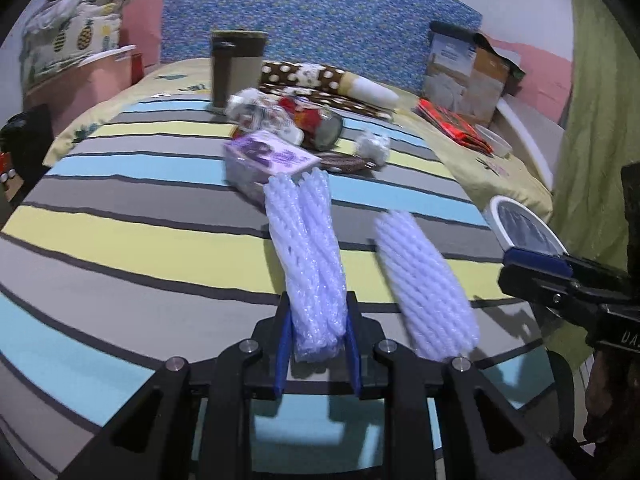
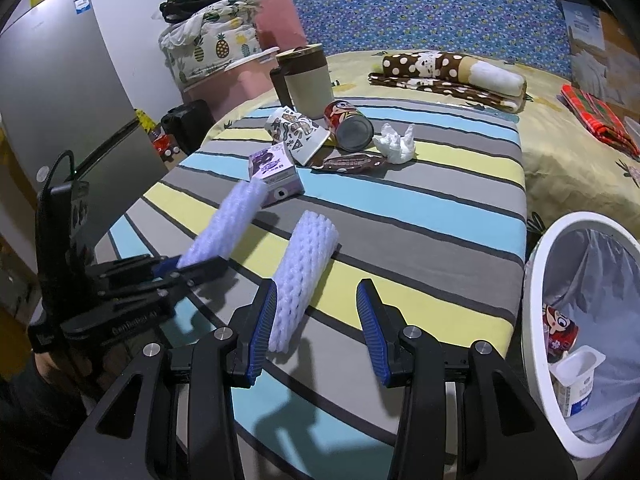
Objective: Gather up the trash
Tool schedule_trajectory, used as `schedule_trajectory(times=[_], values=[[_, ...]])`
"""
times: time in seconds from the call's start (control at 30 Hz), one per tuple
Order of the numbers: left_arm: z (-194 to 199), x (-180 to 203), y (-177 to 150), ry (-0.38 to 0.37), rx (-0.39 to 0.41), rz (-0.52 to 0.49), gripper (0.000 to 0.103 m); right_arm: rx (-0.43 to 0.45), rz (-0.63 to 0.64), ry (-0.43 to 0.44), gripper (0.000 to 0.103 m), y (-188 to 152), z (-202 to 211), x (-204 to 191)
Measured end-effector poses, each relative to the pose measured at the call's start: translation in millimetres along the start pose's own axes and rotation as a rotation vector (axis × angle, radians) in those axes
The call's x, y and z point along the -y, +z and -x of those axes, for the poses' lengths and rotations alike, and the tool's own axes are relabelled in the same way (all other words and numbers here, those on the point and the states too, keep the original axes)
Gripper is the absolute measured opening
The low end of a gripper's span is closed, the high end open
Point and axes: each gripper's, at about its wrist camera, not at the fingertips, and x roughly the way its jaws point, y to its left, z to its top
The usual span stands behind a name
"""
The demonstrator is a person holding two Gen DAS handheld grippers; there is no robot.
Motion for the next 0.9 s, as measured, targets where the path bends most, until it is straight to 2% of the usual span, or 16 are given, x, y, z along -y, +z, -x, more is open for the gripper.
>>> schedule_trajectory(times=[0.2, 0.23, 0.27, 0.3, 0.7, 0.9], values=[[2.7, -17.1, 1.8, 0.037, 0.018, 0.037, 0.024, 0.045, 0.049, -0.015, 0.045, 21.1, 4.5, 0.8], [2.0, -18.5, 1.9, 0.040, 0.018, 0.043, 0.024, 0.060, 0.065, -0.017, 0.047, 26.0, 5.8, 0.9], [2.1, -19.7, 1.5, 0.042, 0.018, 0.048, 0.024, 0.072, 0.077, -0.019, 0.056, 30.7, 6.5, 2.0], [1.8, -21.7, 1.1, 0.043, 0.018, 0.053, 0.024, 0.079, 0.085, -0.016, 0.061, 33.9, 7.0, 3.2], [4.7, -40.8, 8.7, 0.095, 0.041, 0.107, 0.025, 0.147, 0.240, -0.080, 0.061, 76.2, 8.6, 10.5], [7.2, -43.1, 16.8, 0.113, 0.059, 0.111, 0.025, 0.120, 0.261, -0.069, 0.061, 83.5, -10.9, 8.1]])
